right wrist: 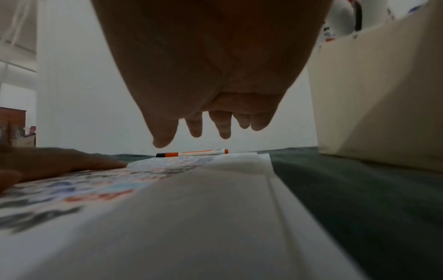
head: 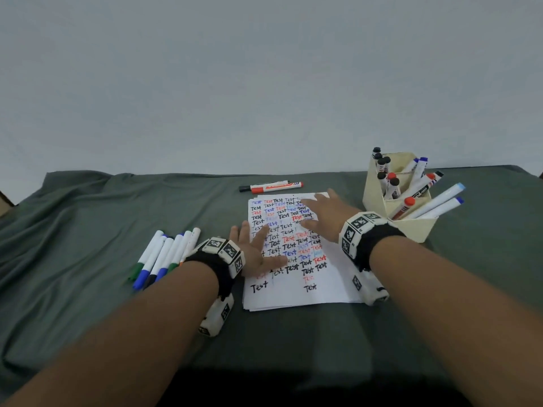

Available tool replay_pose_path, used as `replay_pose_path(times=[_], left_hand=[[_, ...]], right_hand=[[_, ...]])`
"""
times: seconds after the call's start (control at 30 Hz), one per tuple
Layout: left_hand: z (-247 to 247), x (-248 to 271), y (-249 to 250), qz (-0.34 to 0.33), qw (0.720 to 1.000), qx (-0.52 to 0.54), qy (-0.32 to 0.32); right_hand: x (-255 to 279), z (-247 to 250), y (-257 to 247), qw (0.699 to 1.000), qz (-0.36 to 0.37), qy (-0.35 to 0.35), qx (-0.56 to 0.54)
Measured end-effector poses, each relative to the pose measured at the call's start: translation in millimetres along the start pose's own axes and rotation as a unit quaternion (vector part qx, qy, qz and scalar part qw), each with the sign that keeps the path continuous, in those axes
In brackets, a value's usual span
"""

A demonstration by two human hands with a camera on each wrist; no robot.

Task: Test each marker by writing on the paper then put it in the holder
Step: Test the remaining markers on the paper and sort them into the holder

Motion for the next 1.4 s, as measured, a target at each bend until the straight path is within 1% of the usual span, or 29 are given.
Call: replay_pose_path(times=[0.1,0.17,0.2,0.27,0.4,0.47,0.53,0.63,0.8,1.0,1.13,1.2,1.33,1.4], left_hand=[[7,0,-1,0.002,0.999,-0.022,-0.028],[18,-2,0,-0.003,0.999,-0.030,-0.028],[28,-6,2,-0.007,0.999,-0.031,-0.011],[54,-19,4,-0.012,0.998,-0.030,0.046],[98,-54,6,-0.015,0.987,-0.057,0.151],[111,-70,3,-0.024,0.981,-0.052,0.184],[119,-86,-2,-0.035,0.979,-0.033,0.198],[125,-106,-9,-0.048,0.979,-0.021,0.197],[125,-130,-18,-0.047,0.977,-0.010,0.206],[131,-141,-17,-0.062,0.973,0.032,0.219],[133,-144,-21,-0.066,0.974,0.065,0.209],[136,-146,-25,-0.061,0.974,0.041,0.215],[137,-144,-29,-0.041,0.979,-0.034,0.197],[136,-139,-31,-0.030,0.977,-0.054,0.203]], right_hand=[[-3,-9,1,1.000,0.000,-0.024,0.002],[-5,-13,1,0.999,0.000,-0.034,-0.005],[-6,-15,1,0.999,-0.001,-0.038,-0.011],[-7,-20,2,0.999,-0.007,-0.048,-0.020],[-10,-28,5,0.998,-0.020,-0.064,-0.011],[-11,-31,8,0.997,-0.023,-0.071,-0.003],[-12,-33,10,0.997,-0.025,-0.067,-0.006],[-13,-35,13,0.997,-0.036,-0.065,-0.028],[-15,-36,12,0.996,-0.040,-0.075,-0.016],[-14,-36,12,0.996,-0.039,-0.084,-0.018],[-13,-35,13,0.995,-0.039,-0.089,-0.017],[-13,-35,13,0.995,-0.041,-0.090,-0.017],[-13,-35,13,0.994,-0.044,-0.093,-0.020],[-13,-34,13,0.995,-0.043,-0.089,-0.022]])
Point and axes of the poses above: each hand's wrist, its own x-axis away from the middle knuckle, its own z-axis out of the back of the hand, y = z × x, the point moved 6 cm from there along -x, towards the middle knuckle, and after that the axes turned 1 degree about y, right-handed, at the moved point
